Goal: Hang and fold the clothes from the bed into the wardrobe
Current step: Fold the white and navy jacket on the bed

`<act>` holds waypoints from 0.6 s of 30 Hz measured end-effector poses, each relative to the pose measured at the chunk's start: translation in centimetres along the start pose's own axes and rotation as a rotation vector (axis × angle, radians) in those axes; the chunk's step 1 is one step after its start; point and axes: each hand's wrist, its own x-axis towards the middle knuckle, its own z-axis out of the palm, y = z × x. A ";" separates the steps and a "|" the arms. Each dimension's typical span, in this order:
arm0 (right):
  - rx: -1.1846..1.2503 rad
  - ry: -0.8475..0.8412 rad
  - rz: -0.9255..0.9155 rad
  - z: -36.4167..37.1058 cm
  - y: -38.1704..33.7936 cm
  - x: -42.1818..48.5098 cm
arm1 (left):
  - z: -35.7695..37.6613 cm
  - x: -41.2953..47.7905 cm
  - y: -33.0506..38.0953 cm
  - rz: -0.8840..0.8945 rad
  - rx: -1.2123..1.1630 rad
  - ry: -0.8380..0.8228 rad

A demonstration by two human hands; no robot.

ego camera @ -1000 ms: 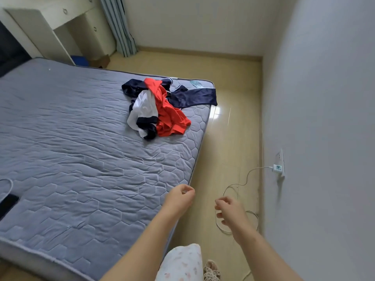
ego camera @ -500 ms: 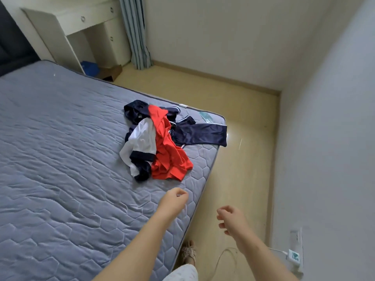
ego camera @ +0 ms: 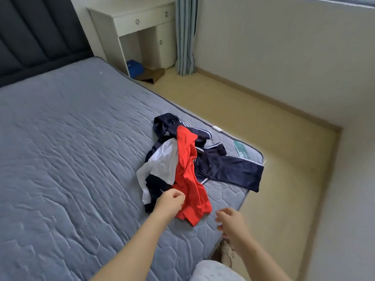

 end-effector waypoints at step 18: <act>-0.554 -0.448 0.077 -0.4 -8.5 27.1 | 5.4 17.4 0.8 -0.568 -0.275 0.356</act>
